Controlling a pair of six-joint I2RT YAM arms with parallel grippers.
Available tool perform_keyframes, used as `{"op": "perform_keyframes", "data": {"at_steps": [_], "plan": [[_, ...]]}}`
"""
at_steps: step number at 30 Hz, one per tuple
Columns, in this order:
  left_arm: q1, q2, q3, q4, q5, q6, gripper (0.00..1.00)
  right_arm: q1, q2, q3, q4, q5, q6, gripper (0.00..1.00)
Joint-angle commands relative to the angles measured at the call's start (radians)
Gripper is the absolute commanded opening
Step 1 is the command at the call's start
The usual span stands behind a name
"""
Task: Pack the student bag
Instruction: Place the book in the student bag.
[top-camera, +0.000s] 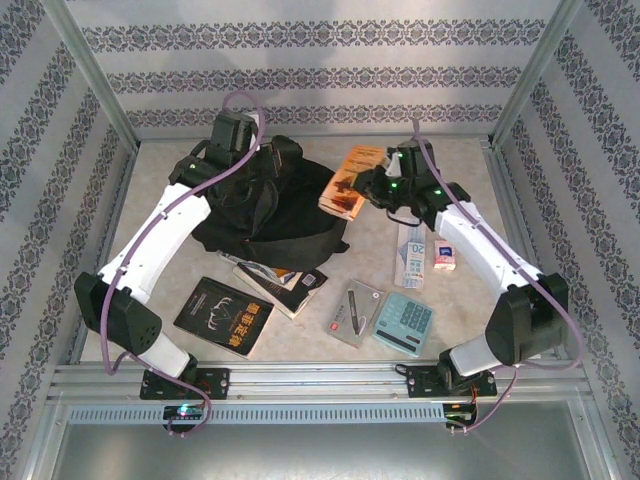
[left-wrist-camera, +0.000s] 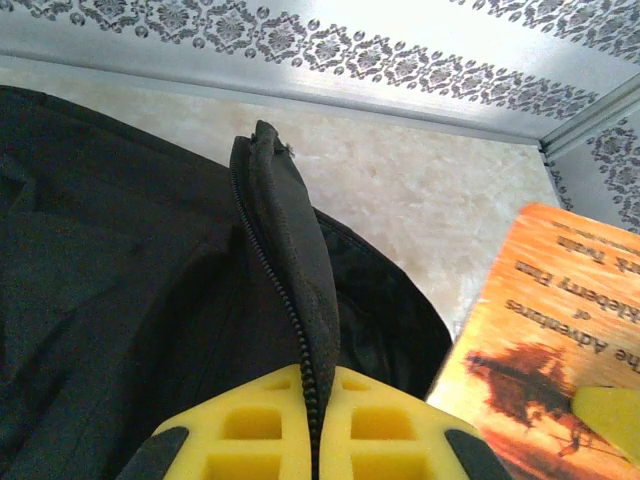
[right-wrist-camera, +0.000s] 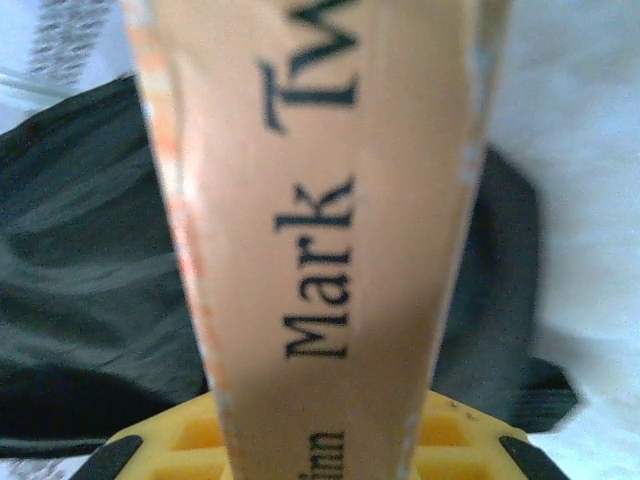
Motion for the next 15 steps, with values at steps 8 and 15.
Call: {"op": "perform_keyframes", "data": {"at_steps": [8,15], "plan": [[0.006,-0.065,-0.035,0.173,0.030,-0.009,0.00,0.087,0.190,0.127,0.179,-0.126,0.256,0.00],[0.018,-0.072,-0.045,0.229,0.040,-0.037,0.00,0.118,0.253,0.097,0.215,-0.124,0.325,0.00]]}}
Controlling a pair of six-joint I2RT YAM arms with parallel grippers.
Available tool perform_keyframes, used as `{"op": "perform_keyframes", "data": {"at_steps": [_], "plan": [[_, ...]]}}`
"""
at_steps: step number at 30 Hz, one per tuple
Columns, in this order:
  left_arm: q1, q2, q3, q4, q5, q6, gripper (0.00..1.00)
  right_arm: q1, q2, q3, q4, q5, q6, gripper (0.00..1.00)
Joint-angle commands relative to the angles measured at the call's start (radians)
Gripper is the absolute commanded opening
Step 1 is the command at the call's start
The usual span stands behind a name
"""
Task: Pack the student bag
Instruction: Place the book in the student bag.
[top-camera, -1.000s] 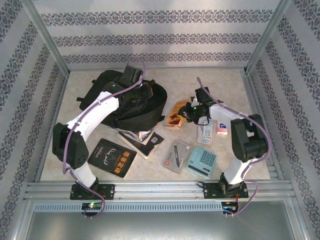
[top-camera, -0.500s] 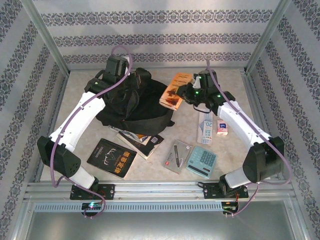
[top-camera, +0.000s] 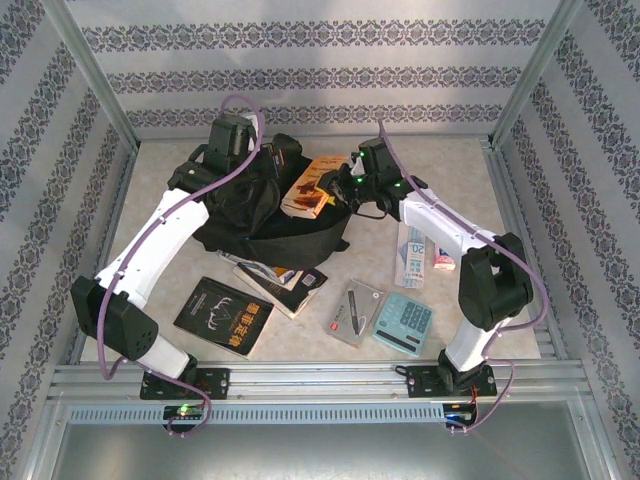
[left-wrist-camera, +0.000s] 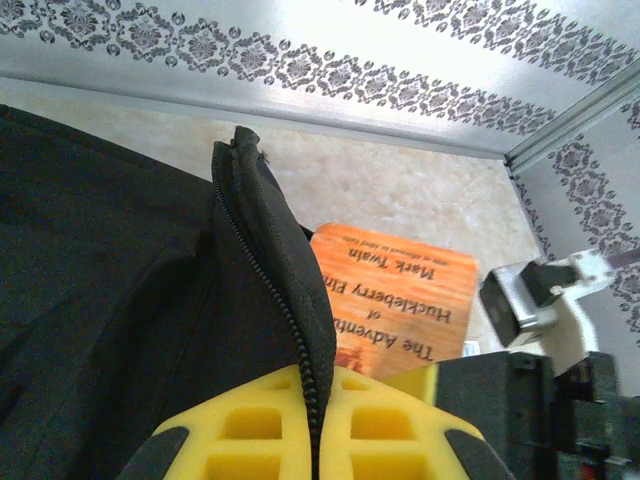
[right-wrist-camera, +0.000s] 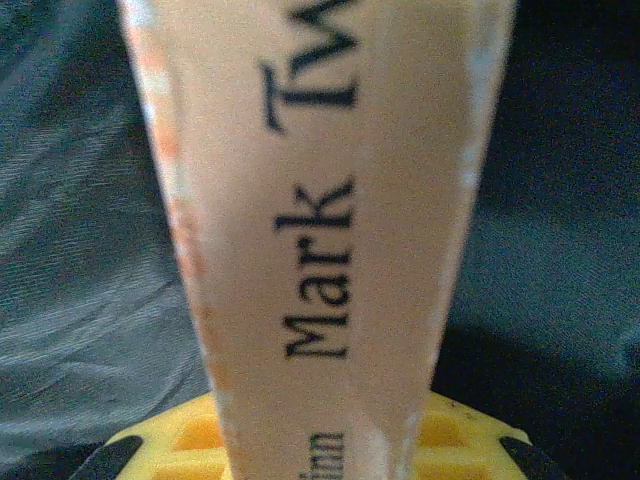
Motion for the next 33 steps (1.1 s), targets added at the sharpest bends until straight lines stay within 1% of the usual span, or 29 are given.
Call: {"op": "perform_keyframes", "data": {"at_steps": [1,4,6,8,13,18,19,23,27,29,30,31,32,33], "plan": [[0.013,-0.038,0.008,0.151,0.029,-0.024,0.00,0.026,0.030,0.025,0.064,-0.033,0.040,0.00],[0.014,-0.016,0.018,0.176,0.075,-0.028,0.00,0.047,0.101,0.089,0.064,-0.085,0.035,0.00],[0.014,-0.004,0.025,0.193,0.099,-0.038,0.00,0.057,0.142,0.124,0.069,-0.096,0.044,0.00],[0.014,0.010,0.034,0.207,0.124,-0.043,0.00,0.065,0.178,0.159,0.082,-0.094,0.055,0.00],[0.013,0.036,0.062,0.233,0.161,-0.065,0.00,0.084,0.310,0.312,0.067,-0.107,0.094,0.00],[0.013,0.046,0.093,0.251,0.177,-0.072,0.00,0.092,0.429,0.425,0.097,-0.092,0.162,0.00],[0.013,0.046,0.098,0.253,0.179,-0.072,0.00,0.095,0.452,0.449,0.101,-0.085,0.173,0.02],[0.014,0.048,0.111,0.258,0.185,-0.063,0.00,0.104,0.522,0.495,0.173,-0.053,0.233,0.12],[0.013,0.051,0.106,0.269,0.198,-0.059,0.00,0.117,0.580,0.536,0.259,-0.051,0.279,0.19],[0.014,0.054,0.106,0.268,0.195,-0.056,0.00,0.123,0.608,0.572,0.272,-0.064,0.279,0.25],[0.014,0.055,0.106,0.268,0.193,-0.055,0.00,0.124,0.615,0.588,0.263,-0.069,0.270,0.33],[0.015,0.057,0.107,0.265,0.190,-0.052,0.00,0.126,0.618,0.604,0.235,-0.070,0.249,0.47],[0.015,0.058,0.109,0.262,0.185,-0.048,0.00,0.126,0.611,0.607,0.211,-0.067,0.220,0.58],[0.017,0.058,0.108,0.256,0.178,-0.044,0.00,0.126,0.600,0.605,0.186,-0.060,0.190,0.64]]}}
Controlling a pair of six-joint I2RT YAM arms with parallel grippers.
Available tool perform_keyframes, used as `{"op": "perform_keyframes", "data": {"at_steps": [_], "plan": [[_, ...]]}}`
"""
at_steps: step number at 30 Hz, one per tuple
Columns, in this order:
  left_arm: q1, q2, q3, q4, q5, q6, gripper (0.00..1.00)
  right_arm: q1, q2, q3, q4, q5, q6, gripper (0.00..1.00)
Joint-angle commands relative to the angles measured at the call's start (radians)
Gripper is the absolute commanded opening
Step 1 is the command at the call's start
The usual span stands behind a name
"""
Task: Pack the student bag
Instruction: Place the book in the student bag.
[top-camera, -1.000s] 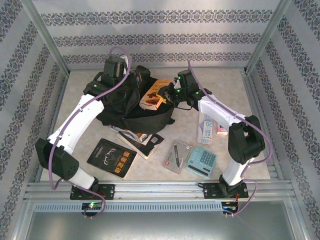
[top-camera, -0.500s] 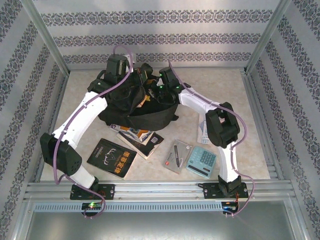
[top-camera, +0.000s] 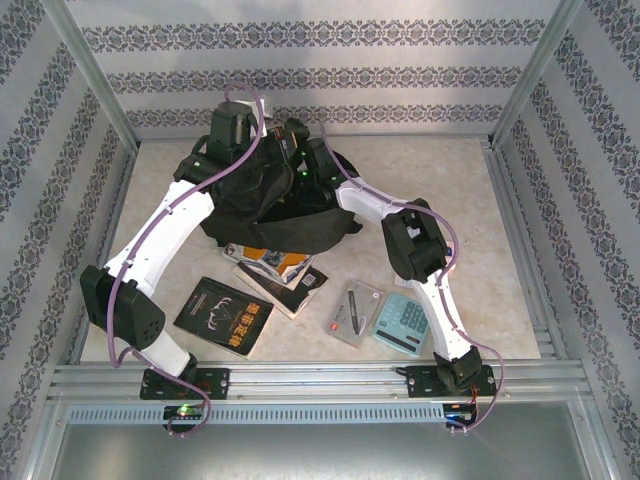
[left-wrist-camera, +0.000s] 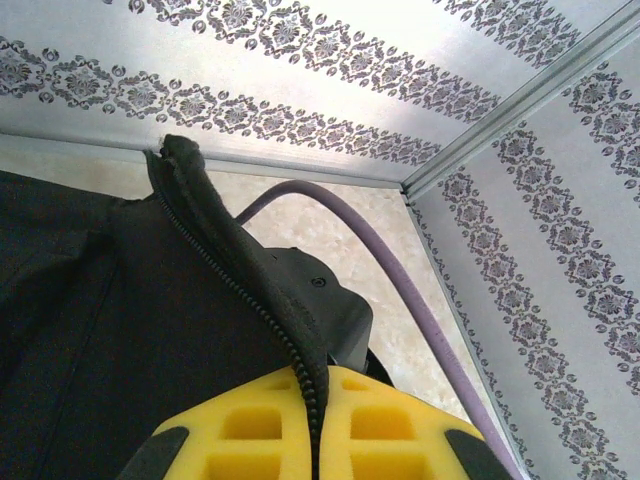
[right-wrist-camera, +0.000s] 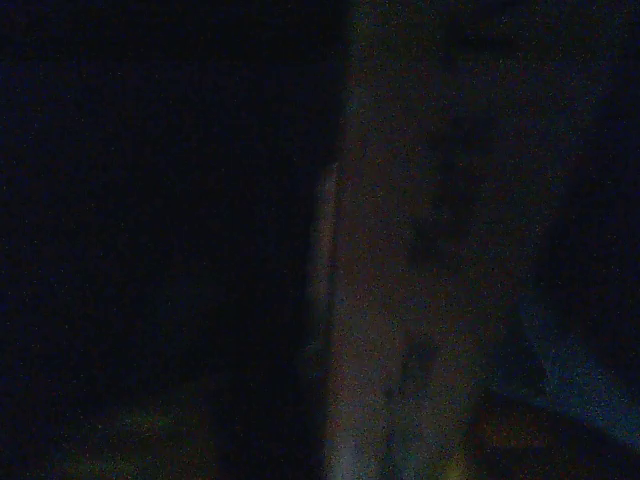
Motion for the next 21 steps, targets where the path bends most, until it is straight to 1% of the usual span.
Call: {"op": "perform_keyframes", "data": {"at_steps": [1,2,4,7,11,17,21], "plan": [[0.010,-0.010,0.050,0.101,0.005,0.017,0.00,0.009,-0.045,0.049,-0.012,0.005,-0.082,0.68],[0.013,-0.010,0.048,0.092,-0.005,0.021,0.00,0.008,-0.062,0.040,-0.039,0.011,-0.112,0.70],[0.018,-0.012,0.043,0.076,-0.022,0.026,0.00,0.001,-0.088,0.027,-0.079,0.011,-0.157,0.72],[0.029,-0.012,0.034,0.048,-0.065,0.038,0.00,-0.009,-0.129,0.038,-0.214,0.034,-0.252,0.73],[0.043,-0.010,0.004,0.018,-0.118,0.031,0.00,-0.017,-0.185,0.084,-0.400,0.048,-0.385,0.72],[0.042,0.011,-0.032,0.022,-0.123,-0.006,0.00,-0.018,-0.308,0.063,-0.618,0.168,-0.531,0.69],[0.041,0.018,-0.060,0.039,-0.108,-0.024,0.00,-0.026,-0.379,0.019,-0.722,0.241,-0.566,0.67]]}}
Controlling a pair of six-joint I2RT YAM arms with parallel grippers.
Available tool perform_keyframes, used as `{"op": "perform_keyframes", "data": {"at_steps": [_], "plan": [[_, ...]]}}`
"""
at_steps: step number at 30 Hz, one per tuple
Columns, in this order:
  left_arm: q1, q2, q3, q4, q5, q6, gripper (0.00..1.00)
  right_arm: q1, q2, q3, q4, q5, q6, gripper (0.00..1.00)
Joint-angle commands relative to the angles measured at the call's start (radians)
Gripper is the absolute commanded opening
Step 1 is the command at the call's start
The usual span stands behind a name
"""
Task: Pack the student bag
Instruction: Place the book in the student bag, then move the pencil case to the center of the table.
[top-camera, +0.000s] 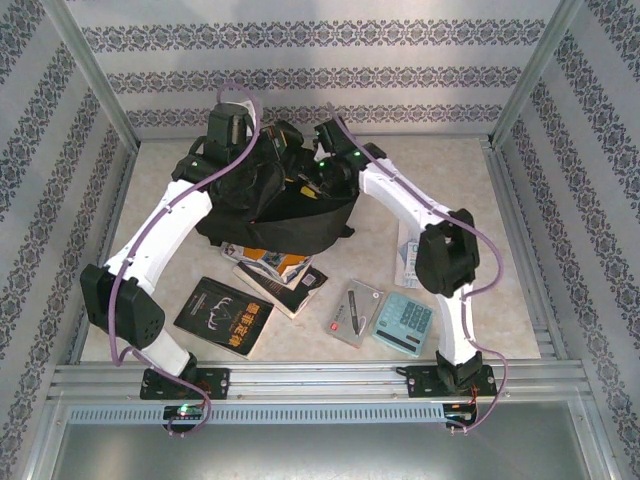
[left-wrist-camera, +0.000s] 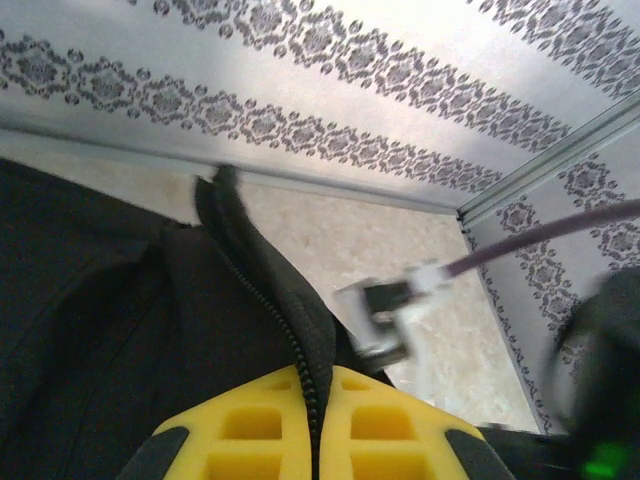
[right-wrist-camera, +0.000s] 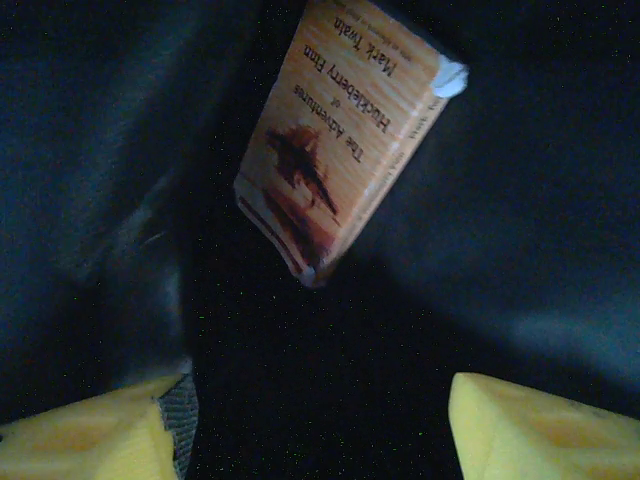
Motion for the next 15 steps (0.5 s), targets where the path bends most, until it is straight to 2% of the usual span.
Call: {"op": "perform_keyframes", "data": {"at_steps": [1,5,7,11,15], "plan": [[0.008,0.014,-0.031,0.045,-0.003,-0.024,0.00,-0.005,-0.096,-0.021,-0.146,0.115,-0.099,0.66],[0.004,0.010,-0.057,0.061,0.016,-0.038,0.00,-0.010,-0.204,-0.067,-0.257,0.302,-0.167,0.67],[-0.005,0.006,-0.074,0.069,0.022,-0.044,0.00,-0.011,-0.264,-0.108,-0.280,0.348,-0.186,0.68],[-0.034,0.004,-0.113,0.079,0.035,-0.076,0.00,-0.024,-0.369,-0.233,-0.353,0.327,-0.222,0.63],[-0.053,-0.016,-0.143,0.079,0.038,-0.095,0.00,-0.013,-0.487,-0.445,-0.401,0.238,-0.318,0.55]]}}
